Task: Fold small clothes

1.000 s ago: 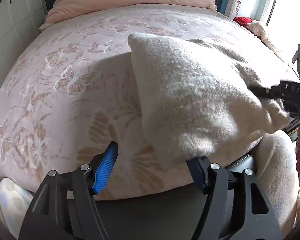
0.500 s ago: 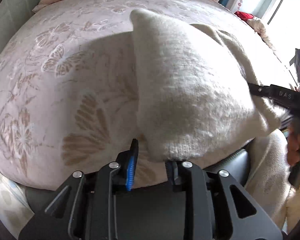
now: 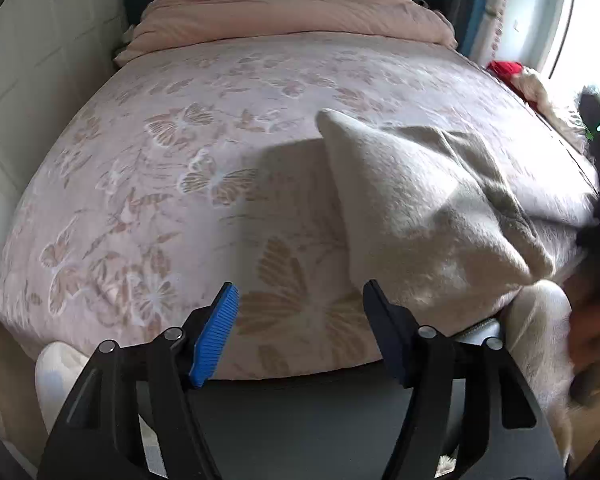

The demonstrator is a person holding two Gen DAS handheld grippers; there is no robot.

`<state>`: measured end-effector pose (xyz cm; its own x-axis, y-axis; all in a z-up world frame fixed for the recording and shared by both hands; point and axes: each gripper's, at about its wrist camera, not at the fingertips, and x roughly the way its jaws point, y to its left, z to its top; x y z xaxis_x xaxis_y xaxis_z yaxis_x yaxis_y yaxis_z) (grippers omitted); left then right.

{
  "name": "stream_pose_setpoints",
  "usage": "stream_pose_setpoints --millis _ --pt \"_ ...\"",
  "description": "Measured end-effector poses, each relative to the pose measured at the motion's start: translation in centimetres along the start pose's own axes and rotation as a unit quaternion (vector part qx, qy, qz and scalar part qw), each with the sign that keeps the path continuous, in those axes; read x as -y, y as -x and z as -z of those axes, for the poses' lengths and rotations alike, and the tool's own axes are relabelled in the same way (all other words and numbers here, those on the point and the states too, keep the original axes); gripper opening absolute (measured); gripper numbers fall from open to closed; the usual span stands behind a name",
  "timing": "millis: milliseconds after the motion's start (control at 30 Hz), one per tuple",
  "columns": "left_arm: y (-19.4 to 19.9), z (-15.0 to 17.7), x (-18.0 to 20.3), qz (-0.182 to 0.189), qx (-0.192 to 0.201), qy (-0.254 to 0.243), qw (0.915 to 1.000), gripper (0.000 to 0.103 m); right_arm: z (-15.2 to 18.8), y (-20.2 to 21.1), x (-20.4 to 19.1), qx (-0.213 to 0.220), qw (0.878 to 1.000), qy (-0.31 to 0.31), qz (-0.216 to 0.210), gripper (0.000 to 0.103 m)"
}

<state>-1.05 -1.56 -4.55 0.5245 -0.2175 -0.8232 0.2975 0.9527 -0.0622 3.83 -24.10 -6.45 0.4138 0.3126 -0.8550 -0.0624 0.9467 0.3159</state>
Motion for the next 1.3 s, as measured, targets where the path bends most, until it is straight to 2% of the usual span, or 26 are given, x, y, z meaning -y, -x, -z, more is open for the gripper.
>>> stream_pose_setpoints --millis 33,67,133,167,233,333,400,433,467,500,533,567,667,733,767,833,933,1000,1033,1067,1100,1167,1233,1300 --pt "0.2 0.1 -0.4 -0.001 0.000 0.008 1.0000 0.068 0.6 -2.2 0.4 -0.005 1.000 -0.004 0.000 0.000" --pt "0.2 0.1 -0.8 -0.002 -0.001 0.011 0.9999 0.069 0.4 -2.0 0.2 0.007 1.000 -0.011 -0.007 0.001" --pt "0.6 0.2 -1.6 -0.008 0.001 0.017 0.9998 0.071 -0.7 0.8 -0.5 0.017 0.999 -0.030 -0.010 0.003" --pt "0.8 0.5 -2.1 -0.010 0.003 0.023 0.9997 0.074 -0.7 1.9 -0.8 0.028 0.999 -0.028 -0.014 0.003" --pt "0.8 0.9 -2.8 -0.004 0.002 0.032 0.9995 0.075 -0.1 5.0 -1.8 0.047 0.999 -0.007 -0.020 0.006" --pt "0.2 1.8 -3.0 0.001 -0.010 0.041 0.9991 0.075 1.1 6.0 -2.2 0.043 0.998 -0.006 -0.045 0.008" --pt "-0.1 2.0 -2.8 0.004 -0.015 0.045 0.9989 0.075 1.6 4.7 -3.1 0.032 0.999 0.007 -0.038 0.008" --pt "-0.1 2.0 -2.6 0.006 -0.017 0.046 0.9988 0.075 1.4 2.9 -3.4 0.019 1.000 0.015 -0.018 0.008" --pt "-0.1 1.9 -2.3 0.009 -0.018 0.043 0.9989 0.075 1.7 -0.3 -3.5 -0.015 1.000 0.021 0.005 0.008" --pt "0.0 1.8 -2.0 0.009 -0.017 0.038 0.9991 0.075 1.7 -2.5 -3.7 -0.037 0.999 0.022 0.011 0.000" --pt "0.3 1.8 -1.8 0.007 -0.012 0.032 0.9994 0.075 2.2 -4.4 -3.3 -0.051 0.999 0.014 -0.007 0.000" --pt "0.6 1.7 -1.7 0.006 -0.007 0.028 0.9996 0.076 2.4 -4.6 -3.0 -0.052 0.998 -0.009 -0.033 0.000" --pt "1.7 1.6 -1.6 0.013 0.008 0.021 0.9997 0.083 1.9 -1.3 -2.1 -0.032 0.996 -0.047 -0.062 0.000" --pt "1.9 1.6 -1.6 0.020 0.014 0.024 0.9994 0.084 2.2 2.9 -0.3 0.017 0.998 -0.054 -0.041 0.012" --pt "1.7 1.6 -1.4 0.027 0.013 0.026 0.9992 0.084 2.6 5.6 1.3 0.048 0.997 -0.061 -0.006 0.015" --pt "0.8 1.3 -0.6 0.036 0.005 0.020 0.9991 0.084 3.2 8.6 4.1 0.075 0.993 -0.081 0.047 0.036" --pt "0.1 0.6 1.2 0.046 0.004 0.012 0.9988 0.084 2.7 9.6 9.0 0.082 0.984 -0.134 0.087 0.057" --pt "-0.2 -0.3 2.8 0.053 0.008 0.004 0.9985 0.085 2.2 8.2 11.5 0.062 0.981 -0.165 0.083 0.060" --pt "-0.2 -0.6 3.4 0.054 0.010 -0.003 0.9985 0.085 1.8 7.2 12.2 0.051 0.980 -0.176 0.072 0.059" --pt "-0.1 -0.9 3.9 0.052 0.013 -0.009 0.9985 0.085 1.4 6.1 12.8 0.044 0.980 -0.184 0.055 0.052" --pt "-0.1 -1.2 4.4 0.047 0.016 -0.016 0.9986 0.086 0.9 5.0 13.1 0.040 0.981 -0.188 0.034 0.017" --pt "-0.1 -1.7 5.2 0.040 0.018 -0.030 0.9986 0.086 -0.2 5.4 12.6 0.049 0.983 -0.176 0.028 0.014" --pt "-0.2 -2.2 5.5 0.034 0.020 -0.034 0.9986 0.086 -1.5 8.6 10.8 0.114 0.983 -0.139 0.034 0.012" --pt "-0.6 -2.6 5.6 0.036 0.019 -0.033 0.9987 0.086 -2.0 10.6 11.0 0.143 0.980 -0.126 0.049 0.012"
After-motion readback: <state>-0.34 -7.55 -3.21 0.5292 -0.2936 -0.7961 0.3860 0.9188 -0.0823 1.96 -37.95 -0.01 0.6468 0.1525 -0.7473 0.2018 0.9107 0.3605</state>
